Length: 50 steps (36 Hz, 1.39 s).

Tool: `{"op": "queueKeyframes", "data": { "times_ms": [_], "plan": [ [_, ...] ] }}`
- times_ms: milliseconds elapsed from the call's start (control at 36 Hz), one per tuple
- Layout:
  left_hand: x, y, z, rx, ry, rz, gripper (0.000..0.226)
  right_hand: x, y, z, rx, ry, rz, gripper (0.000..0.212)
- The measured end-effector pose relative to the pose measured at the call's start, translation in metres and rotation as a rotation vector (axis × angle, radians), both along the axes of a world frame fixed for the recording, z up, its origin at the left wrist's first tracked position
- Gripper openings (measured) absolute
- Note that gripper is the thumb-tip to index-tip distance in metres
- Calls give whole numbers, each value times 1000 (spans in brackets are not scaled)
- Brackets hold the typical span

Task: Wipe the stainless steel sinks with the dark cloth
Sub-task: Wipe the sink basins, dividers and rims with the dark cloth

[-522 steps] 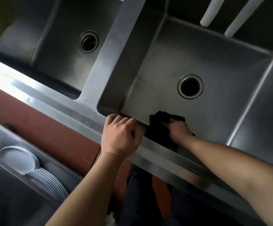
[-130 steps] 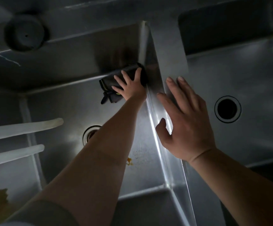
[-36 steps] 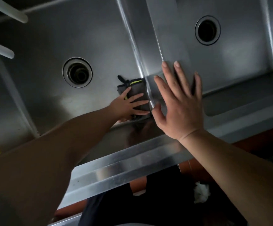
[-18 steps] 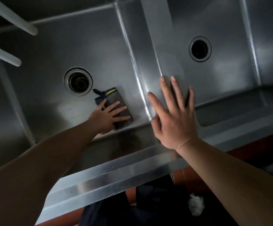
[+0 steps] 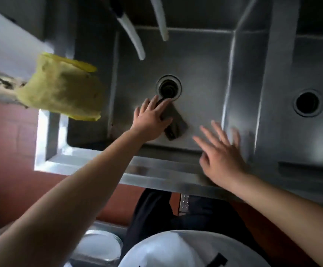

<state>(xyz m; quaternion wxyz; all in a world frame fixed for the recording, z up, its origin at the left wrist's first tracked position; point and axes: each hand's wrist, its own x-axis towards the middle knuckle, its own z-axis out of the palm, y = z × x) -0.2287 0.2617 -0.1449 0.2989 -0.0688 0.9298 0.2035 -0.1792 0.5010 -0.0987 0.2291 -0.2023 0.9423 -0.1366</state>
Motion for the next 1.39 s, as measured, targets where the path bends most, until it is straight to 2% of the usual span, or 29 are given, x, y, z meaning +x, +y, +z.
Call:
{"op": "queueKeyframes", "data": {
  "times_ms": [83, 167, 222, 306, 444, 528, 667, 806, 917, 1167, 1389],
  "plan": [
    [35, -32, 24, -101, 129, 239, 60, -3, -58, -2, -207, -360, -90, 61],
    [73, -57, 43, -247, 309, 368, 63, -22, -105, -36, -254, -624, -417, 69],
    [91, -70, 49, -338, 369, 416, 66, -31, -128, -68, -188, -675, -541, 76],
    [100, -90, 48, -451, 377, 506, 66, -36, -156, -109, -84, -700, -571, 88],
    [97, -122, 31, -538, 329, 613, 74, -40, -201, -156, -40, -759, -753, 91],
    [79, -138, 28, -556, 337, 548, 76, -35, -217, -178, 34, -706, -831, 95],
    [34, -162, 36, -570, 401, 392, 71, -37, -204, -207, 90, -546, -825, 88],
    [-10, -186, 43, -591, 404, 461, 68, -89, -172, -217, 143, -423, -852, 89],
    [-22, -206, 30, -567, 314, 378, 68, -149, -144, -215, 170, -374, -836, 91],
    [-23, -224, 25, -523, 426, 302, 73, -295, -134, -206, 177, -328, -521, 90],
    [-27, -221, 24, -539, 434, 341, 71, -323, -200, -208, 221, -137, -325, 93]
  ]
}}
